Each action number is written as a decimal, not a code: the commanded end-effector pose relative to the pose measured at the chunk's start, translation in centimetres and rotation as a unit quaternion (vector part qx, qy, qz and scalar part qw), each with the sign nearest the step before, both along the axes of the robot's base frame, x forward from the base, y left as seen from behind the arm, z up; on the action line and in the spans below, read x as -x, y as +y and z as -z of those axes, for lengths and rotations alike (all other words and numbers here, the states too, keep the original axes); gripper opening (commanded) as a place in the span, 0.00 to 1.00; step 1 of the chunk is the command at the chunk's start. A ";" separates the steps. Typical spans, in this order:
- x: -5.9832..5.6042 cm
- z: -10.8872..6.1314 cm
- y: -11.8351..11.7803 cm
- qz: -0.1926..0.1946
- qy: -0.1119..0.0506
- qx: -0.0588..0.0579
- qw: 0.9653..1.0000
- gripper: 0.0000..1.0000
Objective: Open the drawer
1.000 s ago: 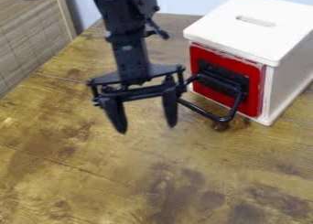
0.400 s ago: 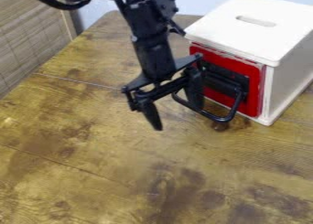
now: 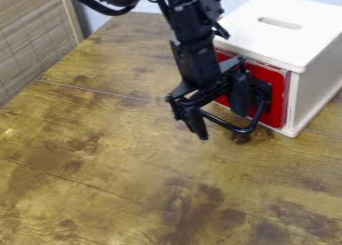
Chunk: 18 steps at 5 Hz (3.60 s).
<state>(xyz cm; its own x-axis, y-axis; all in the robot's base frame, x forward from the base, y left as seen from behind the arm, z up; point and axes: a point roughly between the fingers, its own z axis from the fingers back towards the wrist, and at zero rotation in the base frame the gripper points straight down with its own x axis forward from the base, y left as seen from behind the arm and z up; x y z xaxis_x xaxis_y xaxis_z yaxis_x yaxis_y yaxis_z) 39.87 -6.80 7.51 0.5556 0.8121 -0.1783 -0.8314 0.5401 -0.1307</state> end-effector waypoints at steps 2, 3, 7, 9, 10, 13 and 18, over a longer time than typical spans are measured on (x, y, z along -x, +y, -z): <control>-2.6 -0.6 2.5 -0.032 -0.032 0.003 0.999 1.00; -2.1 -0.4 3.1 -0.071 -0.031 0.005 0.997 1.00; -2.2 -2.1 0.4 -0.085 -0.027 0.006 0.996 1.00; -1.9 -1.6 0.4 -0.099 -0.025 0.014 0.995 1.00; -2.7 -2.1 0.4 -0.110 -0.023 0.017 0.994 1.00; -2.2 0.6 1.0 -0.074 -0.025 -0.022 0.997 1.00; 0.0 -0.5 1.7 -0.059 -0.017 -0.076 0.995 0.00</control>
<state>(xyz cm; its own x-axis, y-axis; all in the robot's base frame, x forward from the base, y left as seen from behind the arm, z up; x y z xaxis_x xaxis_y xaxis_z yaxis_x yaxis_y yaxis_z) 39.15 -4.66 3.83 0.4320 0.8985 -0.0786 -0.9012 0.4333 0.0003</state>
